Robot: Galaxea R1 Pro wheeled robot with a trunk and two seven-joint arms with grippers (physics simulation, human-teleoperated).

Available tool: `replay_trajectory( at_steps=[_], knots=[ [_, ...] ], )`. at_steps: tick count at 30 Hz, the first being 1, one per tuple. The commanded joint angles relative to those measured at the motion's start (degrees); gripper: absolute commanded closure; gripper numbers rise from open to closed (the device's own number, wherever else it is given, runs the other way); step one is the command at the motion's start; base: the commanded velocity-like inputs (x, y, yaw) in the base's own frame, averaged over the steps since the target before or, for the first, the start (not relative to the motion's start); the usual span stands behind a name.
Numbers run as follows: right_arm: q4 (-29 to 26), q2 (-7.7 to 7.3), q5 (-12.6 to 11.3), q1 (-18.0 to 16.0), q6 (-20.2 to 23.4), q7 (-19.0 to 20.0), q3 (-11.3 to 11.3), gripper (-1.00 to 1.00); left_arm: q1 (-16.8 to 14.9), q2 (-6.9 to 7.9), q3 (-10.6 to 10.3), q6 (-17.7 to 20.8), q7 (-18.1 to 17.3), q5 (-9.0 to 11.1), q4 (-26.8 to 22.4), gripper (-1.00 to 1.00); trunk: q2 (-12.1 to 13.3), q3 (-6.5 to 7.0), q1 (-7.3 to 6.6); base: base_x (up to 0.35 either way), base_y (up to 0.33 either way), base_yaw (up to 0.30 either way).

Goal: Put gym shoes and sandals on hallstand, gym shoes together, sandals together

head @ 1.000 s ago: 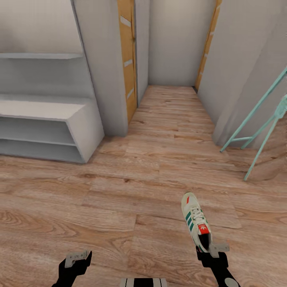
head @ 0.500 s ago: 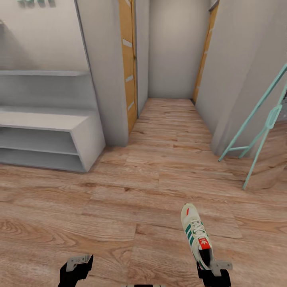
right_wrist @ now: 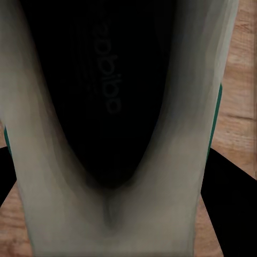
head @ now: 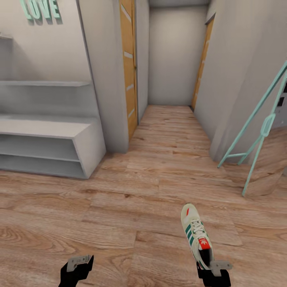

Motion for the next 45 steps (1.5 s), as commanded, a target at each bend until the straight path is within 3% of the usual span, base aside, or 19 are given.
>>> replay_trajectory(
  at_steps=[1, 6, 18, 37, 45],
  knots=[
    [0.04, 0.01, 0.37, -0.01, -0.14, -0.24, -0.04, 1.00, -0.02, 0.00, 0.01, -0.12, -0.31, 0.60, 0.07, -1.00, 0.40, 0.16, -0.24, 0.000, 0.000, 0.000],
    [0.04, 0.01, 0.37, -0.02, -0.14, -0.28, -0.04, 1.00, -0.03, -0.08, -0.09, -0.12, -0.31, 0.60, 0.11, -1.00, 2.41, 1.12, -1.33, 0.000, 0.000, 0.000],
    [0.04, -0.05, 0.44, -0.04, -0.14, -0.25, -0.12, 1.00, -0.05, -0.10, -0.21, -0.33, -0.31, 0.52, 0.15, -1.00, 2.41, 1.13, -1.33, 0.022, 0.019, 0.000],
    [0.04, 0.01, 0.41, -0.03, -0.14, -0.32, -0.05, 1.00, -0.04, -0.09, -0.17, -0.40, -0.31, 0.64, 0.14, -1.00, 2.41, 1.13, -1.33, 0.184, 0.236, 0.003],
    [-0.02, 0.09, 0.36, -0.01, -0.14, -0.33, -0.04, 1.00, -0.05, -0.02, -0.13, -0.42, -0.34, 0.67, 0.16, -1.00, 2.41, 1.13, -1.33, 0.194, 0.254, 0.203]
  ],
)
